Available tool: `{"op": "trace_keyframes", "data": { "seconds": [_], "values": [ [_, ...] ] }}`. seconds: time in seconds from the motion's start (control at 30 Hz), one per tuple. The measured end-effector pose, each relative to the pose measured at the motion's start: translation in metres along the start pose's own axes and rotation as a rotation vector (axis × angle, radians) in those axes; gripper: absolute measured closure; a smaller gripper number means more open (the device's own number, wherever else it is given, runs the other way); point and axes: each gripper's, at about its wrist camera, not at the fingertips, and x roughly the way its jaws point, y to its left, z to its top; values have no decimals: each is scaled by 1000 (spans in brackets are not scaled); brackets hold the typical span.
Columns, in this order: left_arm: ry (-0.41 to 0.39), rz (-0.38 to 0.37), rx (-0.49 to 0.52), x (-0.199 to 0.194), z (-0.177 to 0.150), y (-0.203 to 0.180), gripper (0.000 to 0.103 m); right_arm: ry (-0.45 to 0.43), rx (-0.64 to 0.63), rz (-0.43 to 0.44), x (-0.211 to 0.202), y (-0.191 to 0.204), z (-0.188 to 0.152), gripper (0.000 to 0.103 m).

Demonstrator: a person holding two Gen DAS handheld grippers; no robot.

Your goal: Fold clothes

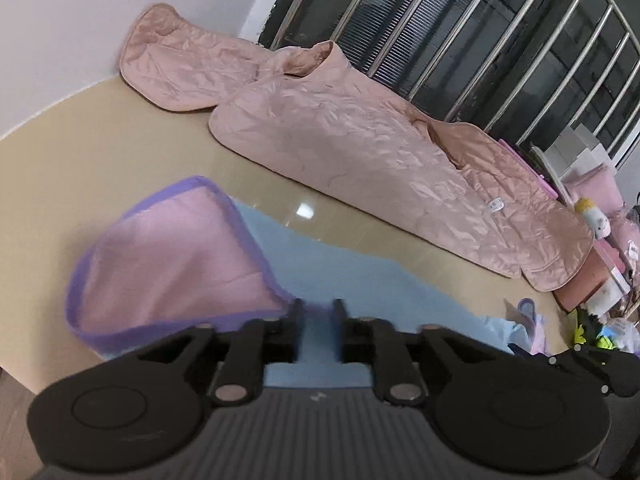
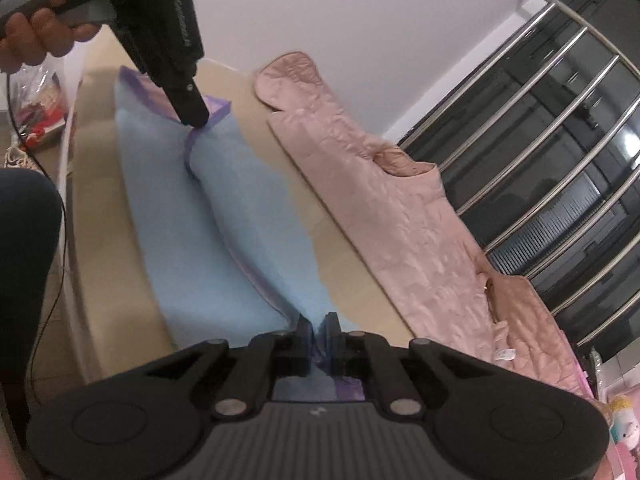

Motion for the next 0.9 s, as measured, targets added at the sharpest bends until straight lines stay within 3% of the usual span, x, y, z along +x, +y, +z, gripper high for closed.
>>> {"op": "trace_keyframes", "data": {
  "seconds": [0.03,0.07,0.2,0.27,0.33,0.43,0.53,0.67,0.77,0.83,0.9],
  "values": [
    [-8,-5,-4,-2,2,3,59,4,8,8,0,1,0,96],
    [-16,-9,-10,-3,4,7,56,5,17,10,1,1,0,96],
    [-35,67,-66,10,34,27,57,11,36,14,4,4,-1,96],
    [-26,89,-86,22,50,38,66,14,32,12,5,6,-2,95],
    [0,80,-116,36,60,47,88,18,35,8,7,6,-3,95],
    [-3,86,-184,48,63,61,101,19,47,4,10,6,0,95],
    [-65,97,-236,47,62,71,102,20,57,2,10,6,1,95],
    [-99,190,-235,40,58,69,101,23,49,3,12,9,3,91],
    [-132,247,-198,27,53,54,93,28,24,-22,10,9,5,76],
    [-155,278,-170,19,50,43,86,5,56,-32,-4,-1,4,61],
    [-180,225,-107,7,46,19,81,-22,115,-29,-20,-15,1,58]
  ]
}}
